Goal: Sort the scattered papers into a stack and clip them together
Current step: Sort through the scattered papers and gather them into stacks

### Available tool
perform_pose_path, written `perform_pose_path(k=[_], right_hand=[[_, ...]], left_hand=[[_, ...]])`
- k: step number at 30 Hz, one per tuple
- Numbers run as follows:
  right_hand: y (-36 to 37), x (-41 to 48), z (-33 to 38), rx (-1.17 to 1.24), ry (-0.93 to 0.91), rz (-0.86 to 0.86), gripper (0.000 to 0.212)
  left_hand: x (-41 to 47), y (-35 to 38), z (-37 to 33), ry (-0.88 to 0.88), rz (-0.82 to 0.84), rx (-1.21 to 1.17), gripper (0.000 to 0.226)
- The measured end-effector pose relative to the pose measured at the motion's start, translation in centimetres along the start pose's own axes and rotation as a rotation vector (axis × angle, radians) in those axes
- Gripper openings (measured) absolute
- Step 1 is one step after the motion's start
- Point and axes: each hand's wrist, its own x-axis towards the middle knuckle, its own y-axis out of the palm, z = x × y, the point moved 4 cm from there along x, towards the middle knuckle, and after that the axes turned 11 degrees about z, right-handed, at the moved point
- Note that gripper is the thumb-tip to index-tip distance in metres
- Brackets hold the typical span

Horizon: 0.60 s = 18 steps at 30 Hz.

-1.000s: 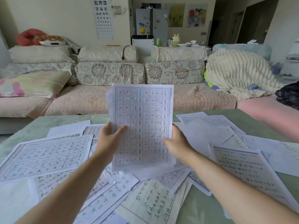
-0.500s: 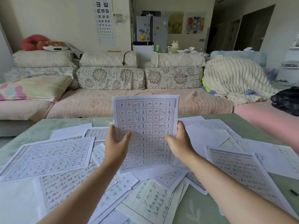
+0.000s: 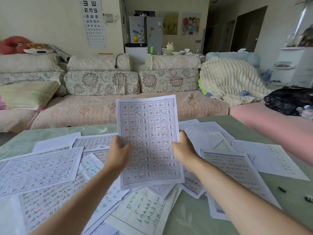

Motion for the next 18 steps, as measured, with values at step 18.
perform_pose_path(k=[18], right_hand=[[-19.8,-8.2,-16.3,-0.369,0.578,-0.121,0.017]], left_hand=[[-2.0,26.8,-2.4,-0.189,0.627,0.554,0.038]])
